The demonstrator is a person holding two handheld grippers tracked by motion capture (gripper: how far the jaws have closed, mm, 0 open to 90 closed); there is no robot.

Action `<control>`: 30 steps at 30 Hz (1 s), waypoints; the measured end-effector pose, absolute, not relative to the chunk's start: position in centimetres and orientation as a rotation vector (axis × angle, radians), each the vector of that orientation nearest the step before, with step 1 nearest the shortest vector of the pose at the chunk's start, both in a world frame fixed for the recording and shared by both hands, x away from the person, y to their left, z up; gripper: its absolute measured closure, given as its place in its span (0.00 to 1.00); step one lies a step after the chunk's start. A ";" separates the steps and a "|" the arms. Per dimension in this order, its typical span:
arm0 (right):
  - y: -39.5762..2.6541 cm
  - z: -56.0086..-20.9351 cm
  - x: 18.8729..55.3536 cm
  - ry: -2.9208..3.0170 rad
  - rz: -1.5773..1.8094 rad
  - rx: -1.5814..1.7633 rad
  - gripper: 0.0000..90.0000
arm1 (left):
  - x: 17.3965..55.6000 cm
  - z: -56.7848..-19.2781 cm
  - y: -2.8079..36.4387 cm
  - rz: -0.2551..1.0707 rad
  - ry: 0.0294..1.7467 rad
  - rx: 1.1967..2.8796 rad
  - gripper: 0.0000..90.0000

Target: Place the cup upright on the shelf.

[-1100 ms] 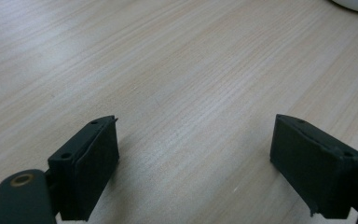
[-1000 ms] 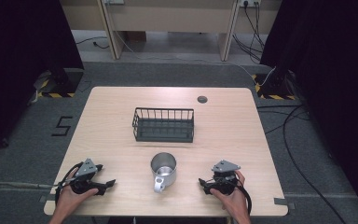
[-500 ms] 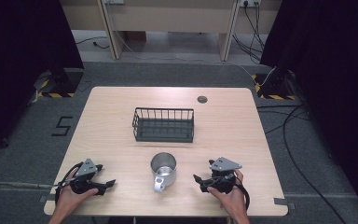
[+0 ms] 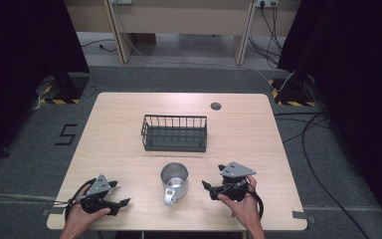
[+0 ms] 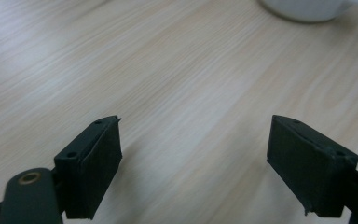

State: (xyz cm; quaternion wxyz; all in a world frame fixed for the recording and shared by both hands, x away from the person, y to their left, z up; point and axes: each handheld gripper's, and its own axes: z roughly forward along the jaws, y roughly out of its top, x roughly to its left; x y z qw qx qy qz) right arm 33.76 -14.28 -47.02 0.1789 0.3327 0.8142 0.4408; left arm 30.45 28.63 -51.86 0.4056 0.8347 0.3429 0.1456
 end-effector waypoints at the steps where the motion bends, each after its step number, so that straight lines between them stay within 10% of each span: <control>1: -14.3 -47.0 33.8 2.301 1.247 0.944 0.21 | 30.2 -51.7 28.1 0.362 0.854 2.098 0.19; 30: -14.3 -48.3 33.9 2.328 1.223 0.975 0.22 | 27.3 -48.8 17.5 0.386 0.713 1.986 0.18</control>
